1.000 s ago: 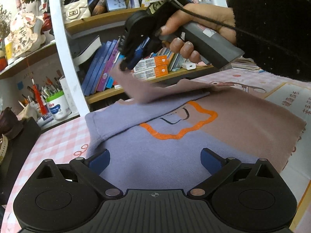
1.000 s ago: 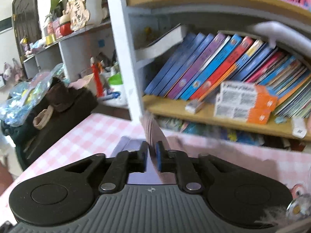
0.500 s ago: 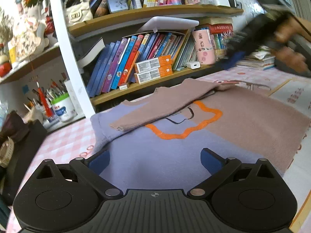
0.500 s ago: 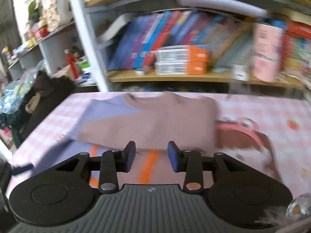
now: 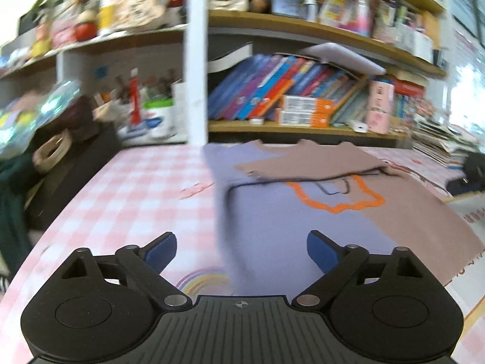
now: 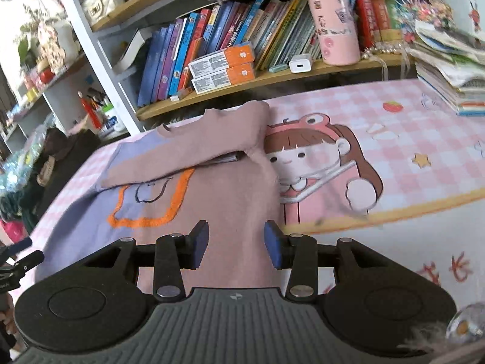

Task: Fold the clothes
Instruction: 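Open the right gripper to release the pink sleeve, then grasp the lavender side edge with the left gripper while the right gripper grasps the pink side edge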

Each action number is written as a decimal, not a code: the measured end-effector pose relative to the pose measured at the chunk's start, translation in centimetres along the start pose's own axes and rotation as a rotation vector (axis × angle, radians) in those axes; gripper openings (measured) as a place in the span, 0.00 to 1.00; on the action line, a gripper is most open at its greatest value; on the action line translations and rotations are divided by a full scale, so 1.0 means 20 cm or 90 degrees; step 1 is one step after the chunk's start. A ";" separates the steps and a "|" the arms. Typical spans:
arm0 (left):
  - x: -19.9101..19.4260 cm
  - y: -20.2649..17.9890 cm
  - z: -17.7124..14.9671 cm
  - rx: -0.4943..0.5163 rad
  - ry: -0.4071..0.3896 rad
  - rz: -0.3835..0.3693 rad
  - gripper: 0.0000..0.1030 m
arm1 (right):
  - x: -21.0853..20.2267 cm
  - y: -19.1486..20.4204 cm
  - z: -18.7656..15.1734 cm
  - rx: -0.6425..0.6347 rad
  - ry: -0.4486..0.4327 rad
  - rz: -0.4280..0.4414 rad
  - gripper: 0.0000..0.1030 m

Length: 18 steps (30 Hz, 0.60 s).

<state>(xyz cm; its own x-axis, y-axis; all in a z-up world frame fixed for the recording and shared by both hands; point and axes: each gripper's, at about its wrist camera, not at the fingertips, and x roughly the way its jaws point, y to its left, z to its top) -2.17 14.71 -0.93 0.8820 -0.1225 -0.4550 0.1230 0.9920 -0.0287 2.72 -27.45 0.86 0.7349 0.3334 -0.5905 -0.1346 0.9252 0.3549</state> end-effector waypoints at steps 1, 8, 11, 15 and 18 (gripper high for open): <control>-0.02 0.01 0.00 -0.004 0.003 0.005 0.87 | -0.01 -0.01 -0.02 0.003 0.004 0.003 0.37; -0.07 0.02 -0.03 -0.035 0.022 0.004 0.75 | -0.08 -0.07 -0.16 0.026 0.014 0.025 0.37; -0.06 0.01 -0.03 -0.040 0.028 -0.002 0.67 | -0.10 -0.08 -0.21 0.034 0.021 0.030 0.35; -0.01 -0.01 -0.05 -0.056 0.043 -0.017 0.57 | -0.10 -0.08 -0.23 0.026 0.029 0.026 0.32; 0.05 -0.03 -0.09 -0.067 0.064 -0.027 0.47 | -0.08 -0.06 -0.23 0.014 0.032 0.020 0.26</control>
<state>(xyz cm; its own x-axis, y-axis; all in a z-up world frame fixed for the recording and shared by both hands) -2.22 14.02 -2.87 0.8266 -0.1652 -0.5379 0.1060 0.9845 -0.1396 -1.35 -28.35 -1.90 0.6964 0.3715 -0.6140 -0.1418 0.9099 0.3898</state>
